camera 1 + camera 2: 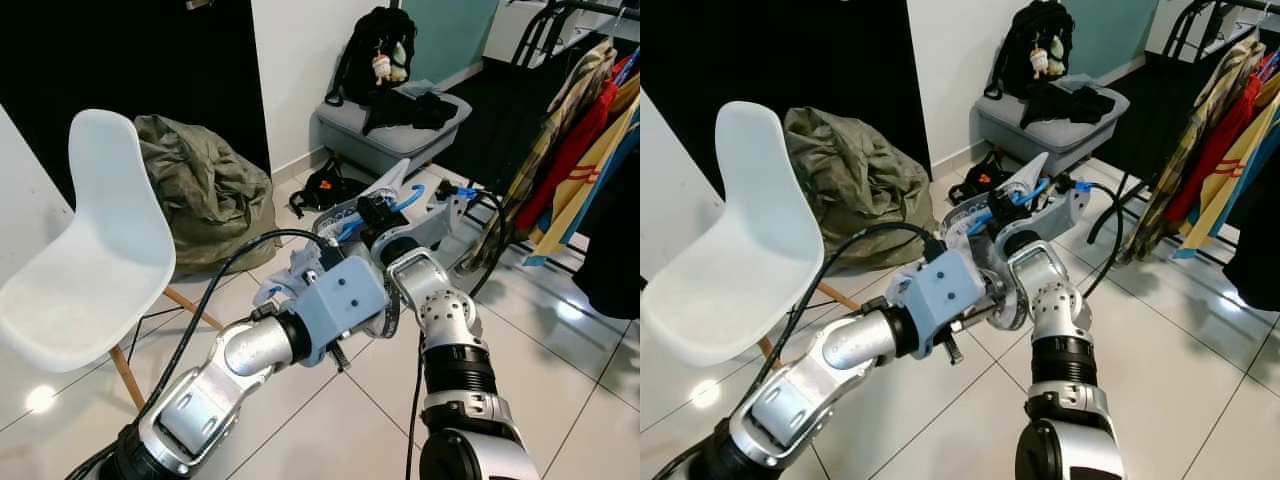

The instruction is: Hang hanger

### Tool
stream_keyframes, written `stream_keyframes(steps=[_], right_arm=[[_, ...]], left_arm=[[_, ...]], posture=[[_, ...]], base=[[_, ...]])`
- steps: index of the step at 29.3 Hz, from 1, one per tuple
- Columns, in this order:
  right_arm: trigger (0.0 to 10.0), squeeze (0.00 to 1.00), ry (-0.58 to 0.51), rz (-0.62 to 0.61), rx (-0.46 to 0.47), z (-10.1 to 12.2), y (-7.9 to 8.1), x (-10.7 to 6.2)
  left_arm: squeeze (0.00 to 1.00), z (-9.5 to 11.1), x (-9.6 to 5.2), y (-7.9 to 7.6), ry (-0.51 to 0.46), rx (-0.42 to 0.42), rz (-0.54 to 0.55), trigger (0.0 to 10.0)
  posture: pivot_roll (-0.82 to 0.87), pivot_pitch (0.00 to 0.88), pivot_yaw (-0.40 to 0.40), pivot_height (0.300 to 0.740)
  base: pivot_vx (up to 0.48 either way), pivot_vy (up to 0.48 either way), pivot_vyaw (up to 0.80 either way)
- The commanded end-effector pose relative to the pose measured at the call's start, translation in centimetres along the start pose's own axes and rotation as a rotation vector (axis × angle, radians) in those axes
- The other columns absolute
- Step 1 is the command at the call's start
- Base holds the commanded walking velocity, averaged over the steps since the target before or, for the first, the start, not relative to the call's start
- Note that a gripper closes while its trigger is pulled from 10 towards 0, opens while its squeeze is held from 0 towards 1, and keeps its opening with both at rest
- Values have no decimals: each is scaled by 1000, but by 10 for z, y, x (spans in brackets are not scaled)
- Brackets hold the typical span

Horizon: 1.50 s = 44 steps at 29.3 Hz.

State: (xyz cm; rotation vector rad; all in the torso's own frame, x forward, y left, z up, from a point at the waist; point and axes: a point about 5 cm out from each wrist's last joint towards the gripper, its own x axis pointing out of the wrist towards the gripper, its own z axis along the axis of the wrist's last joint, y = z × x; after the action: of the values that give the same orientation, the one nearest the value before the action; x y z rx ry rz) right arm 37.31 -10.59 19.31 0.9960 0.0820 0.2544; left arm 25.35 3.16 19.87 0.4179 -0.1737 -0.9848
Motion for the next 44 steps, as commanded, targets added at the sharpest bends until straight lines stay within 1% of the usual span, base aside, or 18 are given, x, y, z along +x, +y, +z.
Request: stream_keyframes(steps=[1,10,11,14,15,16,17,18,20,21,22,24,25,28,30,33,35,44], right_arm=[[10000,0,72,32,70,-33,9,-2],[10000,0,74,32,67,-32,7,-3],[10000,0,71,33,71,-31,7,-3],[10000,0,70,34,73,-30,6,-3],[10000,0,66,36,86,-29,7,-2],[10000,0,66,36,86,-29,7,-2],[10000,0,62,41,91,-28,7,-2],[10000,0,60,47,91,-26,7,-2],[10000,0,60,47,91,-26,7,-2],[10000,0,66,62,90,-26,8,-2],[10000,0,66,62,90,-26,8,-2],[10000,0,94,103,72,-29,13,-4],[10000,0,94,103,72,-29,13,-4],[10000,0,119,145,60,-34,18,-7],[10000,0,142,179,48,-39,24,-10],[10000,0,148,189,45,-40,25,-10],[10000,0,164,220,34,-43,30,-12],[10000,0,181,251,27,-46,36,-14]], left_arm=[[1000,2,2,-6,-16,9,-43,10000],[1000,-7,-10,-15,55,69,-165,10000],[796,-8,-15,-15,66,64,-186,10000],[796,-8,-18,-14,71,58,-194,10000],[318,-8,-22,-14,73,55,-210,10000],[318,-8,-22,-14,73,55,-210,10000],[0,-6,-26,-5,77,65,-178,10000],[0,-5,-29,3,80,76,-139,10000],[0,-5,-29,3,80,76,-139,10000],[0,-4,-31,15,86,88,-67,10000],[0,-4,-31,15,86,88,-67,10000],[0,-6,-31,42,116,104,122,10000],[0,-6,-31,42,116,104,122,10000],[0,-10,-31,54,148,69,219,10000],[0,-14,-28,50,162,-15,217,10000],[0,-15,-26,48,163,-44,212,10000],[0,-20,-20,40,181,-127,203,10000],[0,-23,-17,37,203,-134,201,10000]], posture=[[-16,134,32,740],[-17,134,31,740],[-13,129,30,740],[-13,129,30,740],[-11,127,31,740],[-11,127,31,740],[-9,125,29,740],[-8,126,30,740],[-8,126,30,740],[-8,126,30,740],[-8,126,30,740],[-6,126,29,740],[-6,126,29,740],[-8,127,29,740],[-13,130,30,740],[-13,130,30,740],[-15,132,30,740],[-15,131,27,740]], base=[[0,0,0],[0,0,0],[0,0,0],[0,0,0],[0,0,0],[0,0,0],[0,0,0],[0,0,0],[0,0,0],[0,0,0],[0,0,0],[0,0,0],[0,0,0],[0,0,0],[0,0,0],[0,0,0],[0,0,0],[0,0,0]])
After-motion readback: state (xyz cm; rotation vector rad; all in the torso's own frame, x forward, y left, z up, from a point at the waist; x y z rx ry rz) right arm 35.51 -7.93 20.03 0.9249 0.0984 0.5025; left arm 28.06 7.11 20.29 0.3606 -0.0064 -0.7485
